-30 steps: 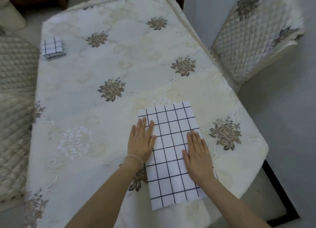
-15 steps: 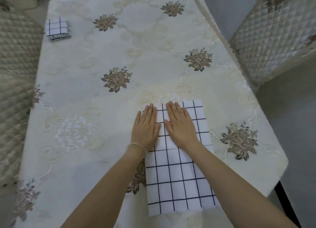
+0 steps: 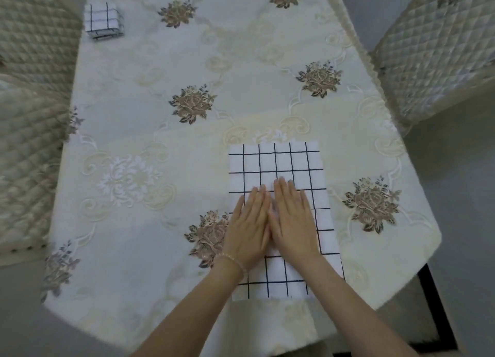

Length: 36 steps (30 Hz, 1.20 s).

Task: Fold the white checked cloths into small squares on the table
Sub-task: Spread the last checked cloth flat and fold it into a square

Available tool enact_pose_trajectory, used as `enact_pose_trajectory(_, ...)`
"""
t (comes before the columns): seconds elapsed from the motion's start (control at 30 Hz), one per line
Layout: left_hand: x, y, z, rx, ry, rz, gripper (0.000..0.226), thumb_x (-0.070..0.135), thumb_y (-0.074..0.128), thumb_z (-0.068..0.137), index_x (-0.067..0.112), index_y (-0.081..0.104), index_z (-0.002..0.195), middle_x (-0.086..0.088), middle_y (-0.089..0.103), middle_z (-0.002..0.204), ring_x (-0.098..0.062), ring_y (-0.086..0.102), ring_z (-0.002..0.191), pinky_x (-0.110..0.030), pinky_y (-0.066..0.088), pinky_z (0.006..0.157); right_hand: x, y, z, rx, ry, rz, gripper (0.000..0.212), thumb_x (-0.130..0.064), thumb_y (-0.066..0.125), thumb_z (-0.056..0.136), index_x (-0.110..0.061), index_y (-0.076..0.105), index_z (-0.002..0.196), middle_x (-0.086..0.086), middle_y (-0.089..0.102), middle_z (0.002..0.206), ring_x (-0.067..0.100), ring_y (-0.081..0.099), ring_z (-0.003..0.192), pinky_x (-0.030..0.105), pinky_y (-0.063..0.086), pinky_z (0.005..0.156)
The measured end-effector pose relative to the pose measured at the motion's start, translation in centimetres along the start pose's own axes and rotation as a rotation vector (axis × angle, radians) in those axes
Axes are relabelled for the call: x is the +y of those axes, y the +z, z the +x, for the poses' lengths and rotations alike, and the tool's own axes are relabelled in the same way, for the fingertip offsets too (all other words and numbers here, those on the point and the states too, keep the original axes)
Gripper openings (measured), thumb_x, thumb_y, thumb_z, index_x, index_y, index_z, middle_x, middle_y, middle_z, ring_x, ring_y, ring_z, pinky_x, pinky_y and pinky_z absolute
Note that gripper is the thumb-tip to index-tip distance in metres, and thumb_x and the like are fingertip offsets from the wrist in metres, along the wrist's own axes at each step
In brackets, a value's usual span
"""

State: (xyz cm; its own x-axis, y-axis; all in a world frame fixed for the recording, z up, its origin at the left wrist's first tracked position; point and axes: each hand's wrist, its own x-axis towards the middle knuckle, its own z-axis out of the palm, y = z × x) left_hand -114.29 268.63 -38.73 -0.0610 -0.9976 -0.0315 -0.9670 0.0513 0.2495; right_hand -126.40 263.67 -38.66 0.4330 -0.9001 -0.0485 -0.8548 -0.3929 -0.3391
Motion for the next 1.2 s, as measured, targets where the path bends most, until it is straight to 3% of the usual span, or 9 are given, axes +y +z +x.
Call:
enact_pose_trajectory(0.17, -2.0, 1.3, -3.8, -0.004, -0.058, 0.031, 0.058, 0.034, 0.020, 0.099, 0.004, 0.018, 0.149, -0.010, 0.013, 0.157, -0.022, 0.010, 0.146, -0.042, 0.014, 0.117, 4.3, 0.9, -4.2, -0.003, 0.027, -0.057, 0.061, -0.041, 0.022, 0.100, -0.011, 0.015, 0.153, 0.003, 0.012, 0.160, 0.018, 0.008, 0.148, 0.041, 0.009, 0.120)
enact_pose_trajectory(0.33, -2.8, 0.4, -4.9, -0.062, -0.104, 0.043, 0.061, 0.035, 0.019, 0.097, 0.004, 0.015, 0.149, -0.010, 0.012, 0.158, -0.021, 0.007, 0.146, -0.042, 0.012, 0.117, 7.8, -1.0, -6.4, -0.004, 0.142, -0.062, 0.063, -0.041, 0.021, 0.098, -0.012, 0.010, 0.154, 0.002, 0.009, 0.161, 0.015, 0.004, 0.149, 0.040, 0.007, 0.120)
enact_pose_trajectory(0.47, -2.5, -0.7, -5.3, -0.071, -0.088, 0.110, 0.060, 0.036, 0.023, 0.097, 0.002, 0.025, 0.146, -0.015, 0.025, 0.153, -0.027, 0.022, 0.143, -0.046, 0.016, 0.114, 7.5, -1.5, -6.5, -0.043, 0.160, -0.053, 0.064, -0.042, 0.019, 0.098, -0.011, 0.013, 0.153, 0.004, 0.013, 0.160, 0.016, 0.006, 0.148, 0.038, 0.004, 0.120)
enact_pose_trajectory(0.53, -2.6, -1.8, -6.5, -0.041, 0.024, 0.112, 0.053, 0.031, 0.032, 0.095, 0.003, 0.039, 0.140, -0.016, 0.041, 0.145, -0.032, 0.035, 0.136, -0.047, 0.023, 0.112, 7.4, -1.6, -6.5, -0.063, 0.168, -0.052, 0.065, -0.043, 0.018, 0.097, -0.010, 0.014, 0.153, 0.004, 0.014, 0.160, 0.017, 0.007, 0.148, 0.039, 0.004, 0.120)
enact_pose_trajectory(0.6, -2.7, -2.7, -8.8, 0.057, 0.282, 0.092, 0.033, 0.014, 0.046, 0.089, 0.005, 0.058, 0.118, -0.013, 0.060, 0.121, -0.031, 0.055, 0.114, -0.043, 0.034, 0.105, 7.4, -1.7, -6.7, -0.054, 0.156, -0.055, 0.066, -0.044, 0.016, 0.096, -0.010, 0.013, 0.153, 0.004, 0.013, 0.160, 0.017, 0.006, 0.148, 0.038, 0.002, 0.120)
enact_pose_trajectory(0.67, -3.6, -3.0, -10.5, 0.111, 0.481, 0.061, 0.018, -0.003, 0.054, 0.084, 0.007, 0.063, 0.097, -0.010, 0.063, 0.097, -0.027, 0.061, 0.091, -0.037, 0.039, 0.099, 7.5, -1.6, -6.4, -0.063, 0.159, -0.057, 0.068, -0.046, 0.012, 0.095, -0.012, 0.009, 0.154, 0.003, 0.008, 0.161, 0.015, 0.002, 0.148, 0.037, -0.002, 0.120)
enact_pose_trajectory(0.97, -4.6, -2.4, -12.8, 0.143, 0.620, 0.112, 0.018, -0.002, 0.051, 0.086, 0.011, 0.055, 0.098, -0.007, 0.063, 0.089, -0.022, 0.061, 0.085, -0.044, 0.035, 0.106, 7.8, -1.4, -6.5, -0.080, 0.133, -0.096, 0.071, -0.048, 0.003, 0.092, -0.012, 0.001, 0.153, 0.004, 0.001, 0.161, 0.016, -0.005, 0.148, 0.036, -0.007, 0.120)
enact_pose_trajectory(1.1, -4.8, -1.8, -12.7, 0.127, 0.563, 0.038, 0.017, 0.000, 0.050, 0.087, 0.011, 0.061, 0.093, -0.006, 0.063, 0.089, -0.019, 0.060, 0.084, -0.042, 0.036, 0.107, 7.4, -2.5, -6.3, -0.100, 0.139, -0.040, 0.074, -0.051, 0.001, 0.090, -0.012, -0.002, 0.153, 0.005, 0.000, 0.162, 0.016, -0.005, 0.148, 0.038, -0.004, 0.120)
enact_pose_trajectory(1.2, -3.9, -3.2, -12.4, 0.168, 0.318, -0.201, 0.014, 0.013, 0.048, 0.090, 0.013, 0.059, 0.098, -0.005, 0.066, 0.093, -0.018, 0.061, 0.085, -0.033, 0.049, 0.088, 6.3, -5.2, -7.3, -0.113, 0.042, 0.224, 0.066, -0.055, 0.021, 0.099, -0.026, -0.002, 0.154, -0.010, -0.005, 0.160, 0.004, -0.009, 0.145, 0.030, -0.003, 0.119)
